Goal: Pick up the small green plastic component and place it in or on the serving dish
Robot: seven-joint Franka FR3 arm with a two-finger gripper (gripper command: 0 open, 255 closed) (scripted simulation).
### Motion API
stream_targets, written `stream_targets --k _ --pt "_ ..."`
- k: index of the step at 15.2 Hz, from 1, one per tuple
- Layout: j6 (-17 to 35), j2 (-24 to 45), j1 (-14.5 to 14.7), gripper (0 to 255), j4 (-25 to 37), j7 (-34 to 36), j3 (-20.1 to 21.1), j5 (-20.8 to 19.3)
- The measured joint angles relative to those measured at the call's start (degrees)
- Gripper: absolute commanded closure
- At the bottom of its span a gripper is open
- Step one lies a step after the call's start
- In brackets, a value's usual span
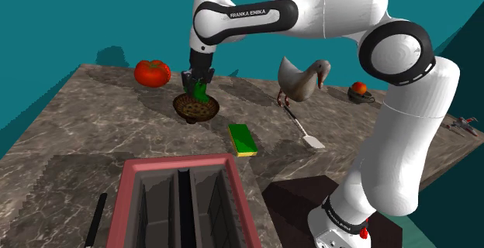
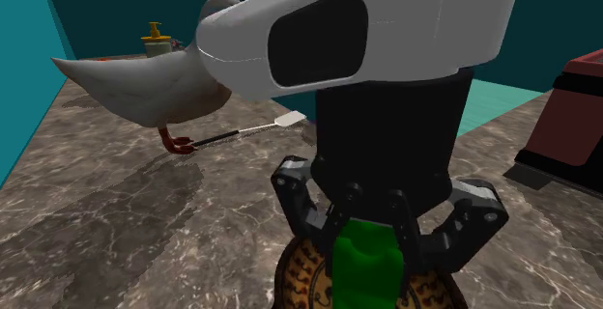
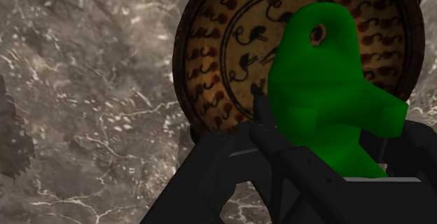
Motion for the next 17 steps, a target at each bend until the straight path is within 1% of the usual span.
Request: stream_targets --k 3,9,10,16,17 --pt "2.12 0.58 0.08 255 -1.57 -0.01 0.06 0.06" --pt "2.53 0.60 0.06 255 -1.91 -0.07 0.05 0.08" --pt "2.54 0.60 0.06 0 -1.92 -0.07 0.05 0.08" --pt "2.54 0.60 0.06 0 -1.92 -0.07 0.05 0.08" --pt "1.71 0.52 0.11 0 -1.15 0.07 0.08 0.04"
